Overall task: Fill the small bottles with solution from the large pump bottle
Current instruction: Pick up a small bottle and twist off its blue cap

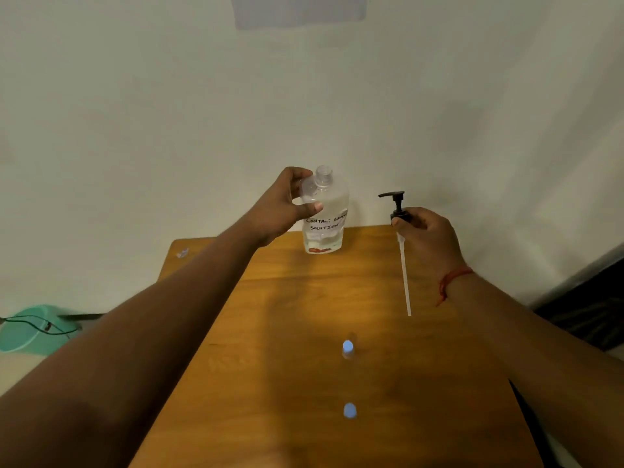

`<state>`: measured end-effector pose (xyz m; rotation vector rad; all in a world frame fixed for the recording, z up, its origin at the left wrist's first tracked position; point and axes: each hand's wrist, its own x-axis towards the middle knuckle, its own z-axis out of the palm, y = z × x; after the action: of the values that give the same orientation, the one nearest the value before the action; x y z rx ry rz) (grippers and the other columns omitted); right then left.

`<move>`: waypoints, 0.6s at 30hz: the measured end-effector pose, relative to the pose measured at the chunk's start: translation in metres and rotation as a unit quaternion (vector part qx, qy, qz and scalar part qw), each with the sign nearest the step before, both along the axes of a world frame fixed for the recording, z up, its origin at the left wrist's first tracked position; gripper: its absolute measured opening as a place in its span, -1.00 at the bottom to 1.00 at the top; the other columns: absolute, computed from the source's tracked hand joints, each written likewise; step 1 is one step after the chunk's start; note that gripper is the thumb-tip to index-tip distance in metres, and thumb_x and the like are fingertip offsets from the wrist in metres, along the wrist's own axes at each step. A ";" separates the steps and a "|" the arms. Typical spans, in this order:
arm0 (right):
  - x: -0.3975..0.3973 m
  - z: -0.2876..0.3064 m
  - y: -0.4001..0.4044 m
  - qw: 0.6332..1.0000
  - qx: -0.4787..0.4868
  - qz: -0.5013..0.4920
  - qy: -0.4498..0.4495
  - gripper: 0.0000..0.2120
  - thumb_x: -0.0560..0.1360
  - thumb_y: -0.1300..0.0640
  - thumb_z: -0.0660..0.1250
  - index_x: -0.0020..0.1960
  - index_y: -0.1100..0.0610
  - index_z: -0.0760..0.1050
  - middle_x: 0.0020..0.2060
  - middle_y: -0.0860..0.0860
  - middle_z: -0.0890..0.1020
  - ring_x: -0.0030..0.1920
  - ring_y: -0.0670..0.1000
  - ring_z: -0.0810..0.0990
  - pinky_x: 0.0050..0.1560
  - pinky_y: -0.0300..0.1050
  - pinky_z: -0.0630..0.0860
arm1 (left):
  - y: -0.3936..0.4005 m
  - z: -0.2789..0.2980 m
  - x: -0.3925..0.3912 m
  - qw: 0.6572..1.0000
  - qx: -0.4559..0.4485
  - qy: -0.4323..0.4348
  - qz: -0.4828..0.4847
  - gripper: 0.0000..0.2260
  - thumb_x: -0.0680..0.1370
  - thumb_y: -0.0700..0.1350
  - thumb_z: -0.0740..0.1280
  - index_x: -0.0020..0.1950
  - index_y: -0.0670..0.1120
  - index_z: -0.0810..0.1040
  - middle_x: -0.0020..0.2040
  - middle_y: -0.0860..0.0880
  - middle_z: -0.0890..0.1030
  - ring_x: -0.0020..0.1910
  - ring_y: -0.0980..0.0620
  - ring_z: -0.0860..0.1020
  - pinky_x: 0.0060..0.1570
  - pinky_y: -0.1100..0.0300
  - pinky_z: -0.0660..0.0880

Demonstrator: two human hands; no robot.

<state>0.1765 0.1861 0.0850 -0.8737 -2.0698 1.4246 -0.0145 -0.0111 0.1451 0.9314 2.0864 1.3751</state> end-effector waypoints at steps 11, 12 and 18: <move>0.051 -0.129 0.006 0.980 -0.058 -0.017 -0.188 -0.71 0.54 -0.02 0.36 0.19 0.10 0.62 -0.01 0.00 0.67 0.02 0.01 0.61 0.02 -0.10 0.52 | 0.014 -0.088 0.008 0.996 -0.060 -0.062 -0.023 -0.51 0.53 -0.30 0.47 0.36 -0.09 0.32 0.25 -0.02 0.56 0.28 0.05 0.52 -0.02 0.21 0.55; 0.056 -0.138 0.006 0.976 -0.062 -0.023 -0.209 -0.70 0.54 -0.03 0.36 0.20 0.10 0.61 0.00 0.02 0.67 0.02 0.02 0.60 0.05 -0.07 0.53 | 0.014 -0.094 0.009 0.996 -0.064 -0.061 -0.025 -0.50 0.53 -0.31 0.47 0.37 -0.10 0.32 0.25 -0.02 0.55 0.29 0.04 0.52 0.01 0.20 0.57; 0.086 -0.184 0.002 0.948 -0.098 -0.071 -0.294 -0.67 0.51 -0.01 0.41 0.19 0.13 0.50 0.00 0.02 0.63 -0.02 0.04 0.59 -0.07 -0.09 0.50 | 0.019 -0.124 0.014 0.993 -0.087 -0.073 -0.042 -0.48 0.51 -0.31 0.48 0.37 -0.12 0.32 0.31 -0.11 0.54 0.35 -0.02 0.50 0.22 0.01 0.58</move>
<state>0.2627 0.1881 -0.0990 -1.6626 -2.2272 1.4254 -0.0008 0.0075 0.0213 0.8114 1.9969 1.1619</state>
